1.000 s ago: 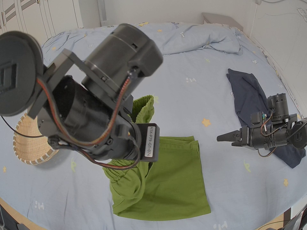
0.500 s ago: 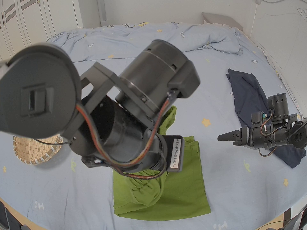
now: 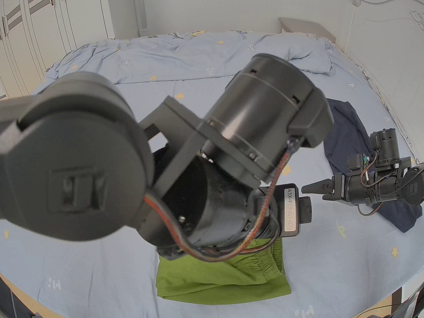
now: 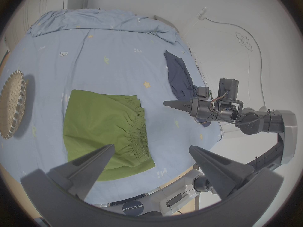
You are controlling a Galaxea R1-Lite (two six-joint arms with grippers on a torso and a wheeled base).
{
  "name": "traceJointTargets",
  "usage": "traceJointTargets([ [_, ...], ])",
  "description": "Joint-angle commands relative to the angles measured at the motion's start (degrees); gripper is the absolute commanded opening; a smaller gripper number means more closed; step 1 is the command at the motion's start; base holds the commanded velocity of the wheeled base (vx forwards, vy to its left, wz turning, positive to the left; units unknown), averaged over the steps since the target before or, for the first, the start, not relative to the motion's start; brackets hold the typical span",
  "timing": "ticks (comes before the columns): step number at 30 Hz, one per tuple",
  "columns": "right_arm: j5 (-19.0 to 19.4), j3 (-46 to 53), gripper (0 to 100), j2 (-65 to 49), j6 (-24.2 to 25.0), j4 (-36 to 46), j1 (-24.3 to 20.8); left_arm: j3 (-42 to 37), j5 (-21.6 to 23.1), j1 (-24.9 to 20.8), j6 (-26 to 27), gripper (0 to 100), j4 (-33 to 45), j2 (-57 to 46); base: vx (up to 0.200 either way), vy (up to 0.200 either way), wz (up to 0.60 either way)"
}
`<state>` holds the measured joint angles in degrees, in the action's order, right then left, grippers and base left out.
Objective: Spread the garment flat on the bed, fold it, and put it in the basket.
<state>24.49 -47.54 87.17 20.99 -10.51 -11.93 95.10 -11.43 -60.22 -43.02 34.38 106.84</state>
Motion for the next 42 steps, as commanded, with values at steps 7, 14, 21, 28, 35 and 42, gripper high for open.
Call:
traceJointTargets([
  [7,0.29,-0.62,100,-2.45,0.19,-0.04,0.07,-10.99,17.85,24.19,2.68,100,-0.19,-8.05,0.000,0.000,0.00],
  [14,0.38,-4.84,100,-5.70,0.19,0.84,2.00,-29.53,41.32,46.33,28.87,100,-8.63,-6.47,0.000,0.000,0.00],
  [21,0.56,-2.11,100,-9.30,0.01,2.33,2.00,-37.00,47.73,49.24,30.19,100,-19.61,-0.49,0.000,0.000,0.00],
  [28,0.56,-1.41,100,-9.66,0.10,2.51,2.00,-40.52,48.09,48.18,29.84,100,-30.86,5.05,0.000,0.000,0.00],
  [35,0.56,-1.41,100,-9.74,0.10,2.51,1.83,-40.87,49.05,46.60,29.40,100,-32.62,5.13,0.000,0.000,0.00],
  [42,0.56,-1.24,100,-9.66,0.10,2.51,1.39,-40.96,52.13,43.87,28.08,100,-35.34,4.78,0.000,0.000,0.00],
])
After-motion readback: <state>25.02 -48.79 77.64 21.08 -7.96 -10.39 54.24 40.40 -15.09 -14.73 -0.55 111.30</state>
